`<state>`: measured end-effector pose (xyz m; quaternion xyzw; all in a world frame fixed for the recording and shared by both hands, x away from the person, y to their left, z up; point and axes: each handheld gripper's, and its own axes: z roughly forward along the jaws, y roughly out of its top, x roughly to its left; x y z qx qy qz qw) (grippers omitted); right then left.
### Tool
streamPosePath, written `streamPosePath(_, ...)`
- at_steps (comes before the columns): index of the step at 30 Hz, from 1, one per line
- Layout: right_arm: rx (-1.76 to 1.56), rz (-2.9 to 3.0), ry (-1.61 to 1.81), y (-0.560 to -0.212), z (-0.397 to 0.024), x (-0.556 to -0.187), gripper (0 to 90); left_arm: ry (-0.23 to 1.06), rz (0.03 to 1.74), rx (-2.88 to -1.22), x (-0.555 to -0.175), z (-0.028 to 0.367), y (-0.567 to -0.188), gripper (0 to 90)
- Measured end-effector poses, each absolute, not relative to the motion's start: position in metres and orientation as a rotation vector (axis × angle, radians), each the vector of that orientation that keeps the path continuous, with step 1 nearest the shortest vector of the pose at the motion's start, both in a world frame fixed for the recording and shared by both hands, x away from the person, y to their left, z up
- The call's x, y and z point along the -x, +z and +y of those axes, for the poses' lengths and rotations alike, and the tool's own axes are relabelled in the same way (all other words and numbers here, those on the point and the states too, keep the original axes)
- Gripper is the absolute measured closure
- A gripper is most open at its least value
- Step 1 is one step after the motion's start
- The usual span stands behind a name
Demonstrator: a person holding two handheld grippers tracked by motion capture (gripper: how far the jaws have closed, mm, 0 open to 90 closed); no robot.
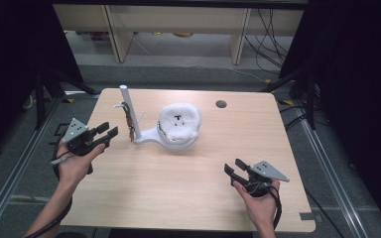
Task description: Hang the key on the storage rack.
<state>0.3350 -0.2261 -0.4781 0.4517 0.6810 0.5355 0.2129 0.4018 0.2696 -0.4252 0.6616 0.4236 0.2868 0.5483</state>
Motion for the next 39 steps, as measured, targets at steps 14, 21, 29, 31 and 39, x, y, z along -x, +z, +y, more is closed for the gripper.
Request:
streamPosePath(14,-1.279,1.876,1.469,-0.478,-0.228,-0.334,49.6,0.702,1.012,-1.535,-0.371,0.279,-0.434,47.3)
streamPosePath(21,-1.27,1.871,1.473,-0.48,-0.229,-0.335,49.6,0.722,1.033,-1.543,-0.359,0.282,-0.442,45.2)
streamPosePath(29,-1.272,1.878,1.462,-0.483,-0.231,-0.336,49.5,0.741,1.053,-1.535,-0.343,0.282,-0.466,43.3)
streamPosePath(31,-1.272,1.873,1.461,-0.484,-0.231,-0.337,49.4,0.744,1.055,-1.536,-0.342,0.283,-0.473,42.7)
streamPosePath(39,-1.321,1.87,1.46,-0.487,-0.231,-0.336,49.2,0.76,1.078,-1.564,-0.338,0.283,-0.499,41.4)
